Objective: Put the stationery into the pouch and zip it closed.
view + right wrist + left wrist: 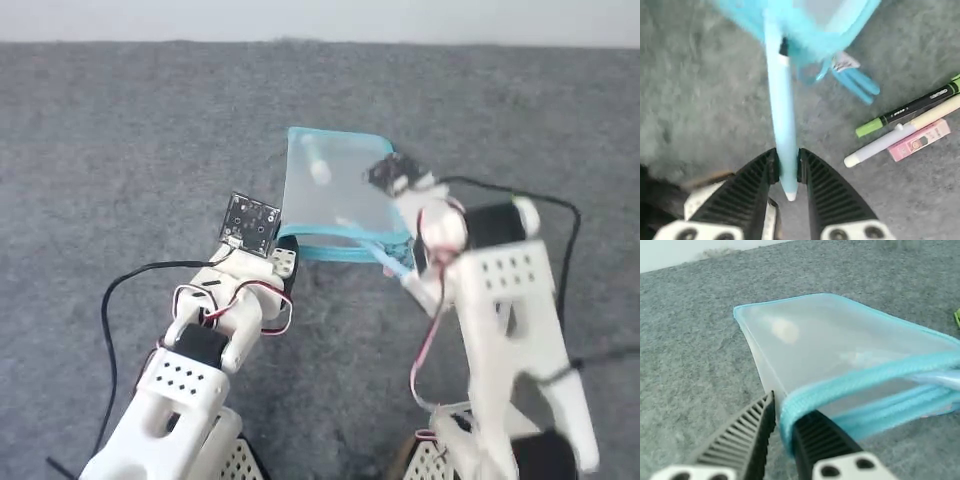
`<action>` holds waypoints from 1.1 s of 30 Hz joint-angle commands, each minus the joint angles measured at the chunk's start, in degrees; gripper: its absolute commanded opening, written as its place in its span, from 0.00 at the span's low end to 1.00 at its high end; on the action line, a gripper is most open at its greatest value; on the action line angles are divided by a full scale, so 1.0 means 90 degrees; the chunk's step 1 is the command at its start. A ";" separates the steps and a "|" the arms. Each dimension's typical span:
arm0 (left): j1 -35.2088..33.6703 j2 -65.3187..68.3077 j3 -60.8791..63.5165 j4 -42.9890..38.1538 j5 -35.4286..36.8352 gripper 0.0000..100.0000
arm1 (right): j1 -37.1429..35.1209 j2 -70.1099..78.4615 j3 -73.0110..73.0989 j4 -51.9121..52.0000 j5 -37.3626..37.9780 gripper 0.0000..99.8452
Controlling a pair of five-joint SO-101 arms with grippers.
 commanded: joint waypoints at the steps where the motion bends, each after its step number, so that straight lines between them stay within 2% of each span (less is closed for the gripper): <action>1: 0.0049 -0.0010 -0.0054 -0.0225 -0.0078 0.01 | -0.0230 0.0728 -0.1104 0.0230 -0.0654 0.01; 6: 0.0049 -0.0020 -0.0054 -0.0225 -0.0078 0.01 | -0.0874 0.1617 -0.1954 0.0239 -0.1465 0.01; 9: 0.0049 -0.0029 -0.0054 -0.0225 -0.0078 0.01 | -0.1031 0.1958 -0.2256 0.0249 -0.1563 0.01; 17: 0.0039 -0.0029 -0.0054 -0.0225 -0.0078 0.01 | -0.1070 0.1939 -0.2842 0.0239 -0.1524 0.02; 22: 0.0039 -0.0029 -0.0054 -0.0225 -0.0078 0.01 | -0.1607 0.1695 -0.2911 0.0249 -0.1475 0.17; 24: 0.0039 -0.0029 -0.0054 -0.0225 -0.0078 0.01 | -0.1910 0.1617 -0.2911 0.0249 -0.1221 0.20; 29: 0.0029 -0.0029 -0.0054 -0.0215 -0.0078 0.01 | -0.2447 0.1294 -0.2940 0.0230 -0.1074 0.19; 33: 0.0029 -0.0020 -0.0054 -0.0215 -0.0078 0.01 | -0.2203 0.0864 -0.2911 0.0230 -0.1074 0.19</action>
